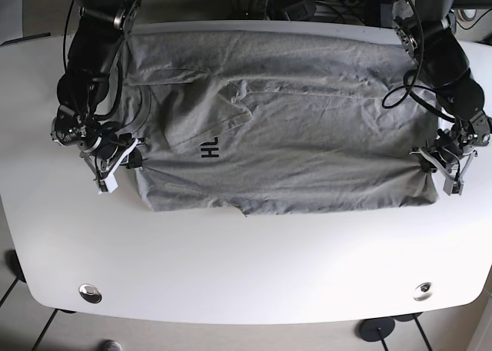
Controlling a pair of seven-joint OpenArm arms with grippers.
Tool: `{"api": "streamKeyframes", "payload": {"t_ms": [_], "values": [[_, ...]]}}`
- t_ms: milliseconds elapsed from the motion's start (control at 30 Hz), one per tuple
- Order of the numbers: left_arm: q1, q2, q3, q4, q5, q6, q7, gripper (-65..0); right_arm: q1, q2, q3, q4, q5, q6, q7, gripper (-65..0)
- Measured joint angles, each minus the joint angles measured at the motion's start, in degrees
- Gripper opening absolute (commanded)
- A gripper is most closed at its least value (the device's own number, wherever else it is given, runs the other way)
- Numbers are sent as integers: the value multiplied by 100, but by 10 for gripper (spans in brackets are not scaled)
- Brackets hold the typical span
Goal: Fold the T-shirt properly
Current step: 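Lift the hem with both grippers and fold it over toward the collar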
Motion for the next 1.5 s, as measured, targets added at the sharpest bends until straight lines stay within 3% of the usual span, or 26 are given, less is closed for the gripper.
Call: {"api": "streamKeyframes", "payload": {"t_ms": [100,267,400,500,700,800,900,1033,1167,1433,1500], "values": [[125,144,-92,769,-7,0,341,-639,-184,-50,0,811,17,7,-332,-633],[-90,323,17,1110,63,0,798,-639,168,-48,-17,988,-37,9,-660,-633],[-1019,321,463,1143,-35,-22,979,-639,1126,164,-50,986,-28,20,-863,-633],[-1985,245,793,955,35,-17,1073,-639,2057,494,-361,767,-37,20,-1113,-633],[-4199,31,1513,-107,2,-39,925,-639,4328,946,-863,-577,-37,22,-1119,-633],[-5121,9,1576,-610,-2,-37,697,-639,5355,1014,-1134,-918,-31,22,-1067,-633],[-5318,-11,1576,-654,-4,-37,680,-639,5617,1014,-1202,-907,76,22,-1075,-633],[-4861,-46,1565,-623,-66,-37,675,-639,4948,999,-774,-785,74,24,-1333,-633],[-3327,-85,1126,227,-79,-59,706,-639,3390,966,-433,243,81,26,-1543,-633],[-343,219,-48,1473,-66,-59,706,-639,256,299,339,1843,120,50,-1567,-633],[192,310,-164,1681,-63,-61,728,-639,-243,262,396,2079,120,48,-1565,-633]]}}
